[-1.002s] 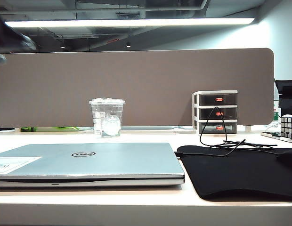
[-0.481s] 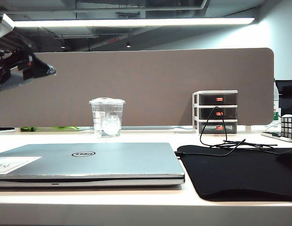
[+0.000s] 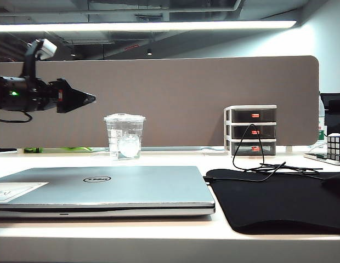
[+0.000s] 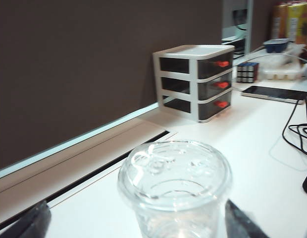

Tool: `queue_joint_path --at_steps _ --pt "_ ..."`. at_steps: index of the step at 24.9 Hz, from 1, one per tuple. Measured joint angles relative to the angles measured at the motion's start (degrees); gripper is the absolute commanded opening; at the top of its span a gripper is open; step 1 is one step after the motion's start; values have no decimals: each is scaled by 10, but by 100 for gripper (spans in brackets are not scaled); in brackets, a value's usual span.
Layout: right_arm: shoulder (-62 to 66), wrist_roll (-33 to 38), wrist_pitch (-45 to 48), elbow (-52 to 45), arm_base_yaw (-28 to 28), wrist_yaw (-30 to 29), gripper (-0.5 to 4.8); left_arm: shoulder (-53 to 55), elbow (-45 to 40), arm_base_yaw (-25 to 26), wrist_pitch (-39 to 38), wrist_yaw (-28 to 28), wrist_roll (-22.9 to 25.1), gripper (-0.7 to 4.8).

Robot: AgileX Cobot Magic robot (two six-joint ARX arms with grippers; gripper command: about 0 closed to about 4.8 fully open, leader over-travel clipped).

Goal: Pick up the coffee cup and place it over the laptop.

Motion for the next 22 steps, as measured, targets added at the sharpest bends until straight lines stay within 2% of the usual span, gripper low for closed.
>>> queue_joint_path --at_steps 7,12,19,22 --pt "0 0 0 0 0 0 -6 82 106 3 -124 39 -1 479" --pt "0 0 0 0 0 0 -6 150 155 10 -132 130 3 479" --pt "0 0 0 0 0 0 -6 219 255 8 -174 207 1 479" --pt "0 0 0 0 0 0 -6 238 294 7 -200 222 0 479"
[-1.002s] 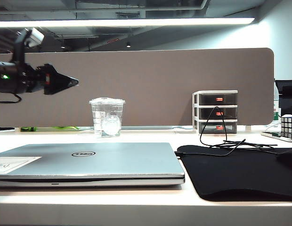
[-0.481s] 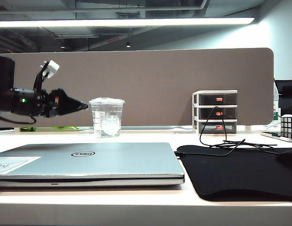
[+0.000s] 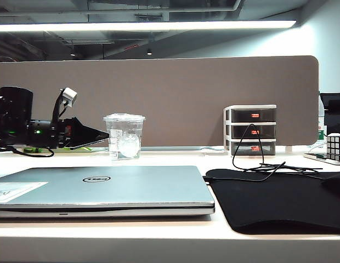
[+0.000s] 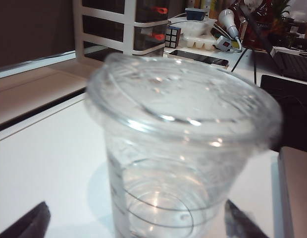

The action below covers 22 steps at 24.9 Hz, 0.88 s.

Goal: Pick up the coffee cup and place it over the laptop.

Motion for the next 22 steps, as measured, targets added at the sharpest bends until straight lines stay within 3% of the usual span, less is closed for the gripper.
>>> queue_joint_path --at_steps 13,22 --pt "0 0 0 0 0 0 -6 23 46 -10 -42 72 14 479" --pt "0 0 0 0 0 0 -6 50 82 -55 -50 53 32 479"
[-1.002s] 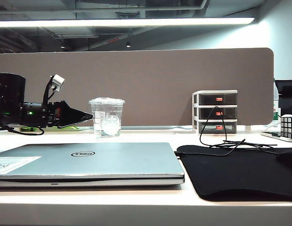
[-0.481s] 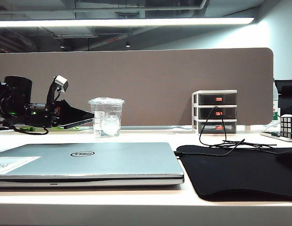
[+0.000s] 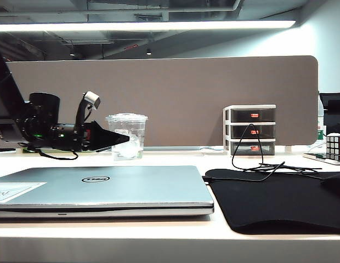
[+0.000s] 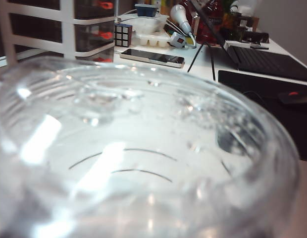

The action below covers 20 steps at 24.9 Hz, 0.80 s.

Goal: Pick up the coffee cup and place it over the laptop.

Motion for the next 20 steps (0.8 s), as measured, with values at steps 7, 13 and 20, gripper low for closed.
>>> queue_joint_path --at_steps 7,13,20 --pt "0 0 0 0 0 0 -6 0 0 -10 4 -26 12 479" --pt "0 0 0 0 0 0 -6 0 0 -24 28 -54 16 479" --pt "0 0 0 0 0 0 -6 0 0 -31 52 -67 15 479"
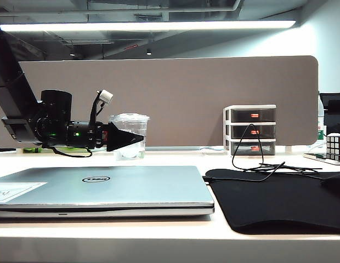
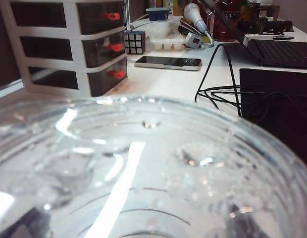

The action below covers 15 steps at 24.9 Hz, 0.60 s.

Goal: Pick up the coffee cup and place it over the laptop.

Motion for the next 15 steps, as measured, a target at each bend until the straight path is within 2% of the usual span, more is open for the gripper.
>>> queue_joint_path --at_steps 8,12,15 --pt "0 0 0 0 0 0 -6 0 0 0 42 2 -39 472" --pt "0 0 0 0 0 0 -6 0 0 4 56 2 -60 365" --pt "0 0 0 0 0 0 -6 0 -1 8 69 8 -76 360"
